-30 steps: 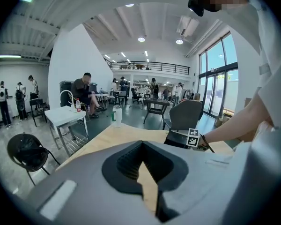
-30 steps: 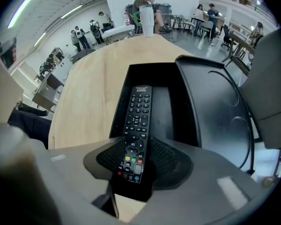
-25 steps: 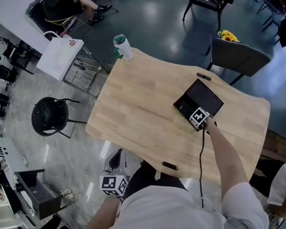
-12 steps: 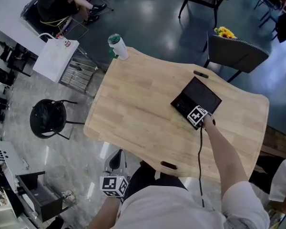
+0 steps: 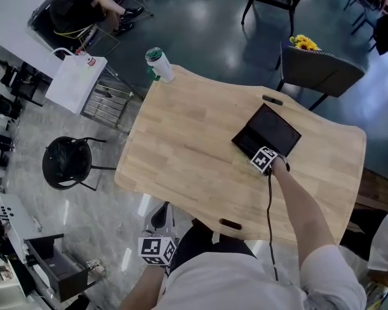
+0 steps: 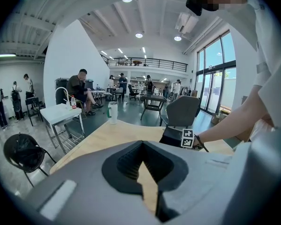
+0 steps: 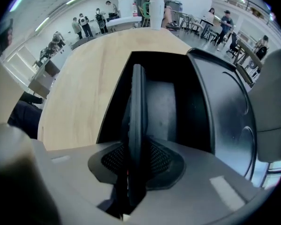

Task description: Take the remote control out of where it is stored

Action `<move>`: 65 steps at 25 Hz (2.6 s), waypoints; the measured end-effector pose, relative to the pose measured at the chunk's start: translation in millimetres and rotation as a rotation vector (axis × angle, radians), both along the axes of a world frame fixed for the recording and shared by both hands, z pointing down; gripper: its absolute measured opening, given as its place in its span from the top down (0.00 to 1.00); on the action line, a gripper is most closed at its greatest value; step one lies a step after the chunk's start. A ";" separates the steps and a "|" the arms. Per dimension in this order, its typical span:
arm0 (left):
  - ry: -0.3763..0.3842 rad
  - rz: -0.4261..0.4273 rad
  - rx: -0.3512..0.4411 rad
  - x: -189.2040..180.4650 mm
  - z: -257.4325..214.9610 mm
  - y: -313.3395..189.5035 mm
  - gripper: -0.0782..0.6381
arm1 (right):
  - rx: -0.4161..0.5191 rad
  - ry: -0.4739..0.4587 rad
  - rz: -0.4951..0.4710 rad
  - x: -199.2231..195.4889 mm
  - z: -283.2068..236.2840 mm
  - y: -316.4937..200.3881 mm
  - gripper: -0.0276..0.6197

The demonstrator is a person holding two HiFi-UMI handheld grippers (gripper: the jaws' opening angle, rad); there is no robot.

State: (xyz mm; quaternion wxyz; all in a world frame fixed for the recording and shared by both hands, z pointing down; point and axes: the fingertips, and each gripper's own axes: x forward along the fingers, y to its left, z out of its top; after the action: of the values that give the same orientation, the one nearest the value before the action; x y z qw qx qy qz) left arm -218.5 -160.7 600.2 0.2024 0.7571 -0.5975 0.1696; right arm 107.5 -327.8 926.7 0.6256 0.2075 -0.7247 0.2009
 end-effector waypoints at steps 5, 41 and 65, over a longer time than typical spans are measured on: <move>-0.030 0.159 -0.037 39.0 33.9 -35.8 0.89 | 0.018 -0.014 0.017 -1.8 -0.8 0.4 0.79; -0.057 0.418 -0.212 178.2 147.3 -143.6 0.89 | 0.131 -0.069 0.020 2.7 -33.7 -4.5 0.79; 0.235 0.434 0.227 136.3 -105.0 -95.5 0.89 | 0.692 -1.236 0.722 13.6 -467.9 138.3 0.79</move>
State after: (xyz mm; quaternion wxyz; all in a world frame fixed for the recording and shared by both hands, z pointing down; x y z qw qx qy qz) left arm -82.2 -256.3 495.1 0.1430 0.8998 -0.4089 0.0518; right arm 121.1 -189.5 458.8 -0.0934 0.4632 -0.8499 0.2332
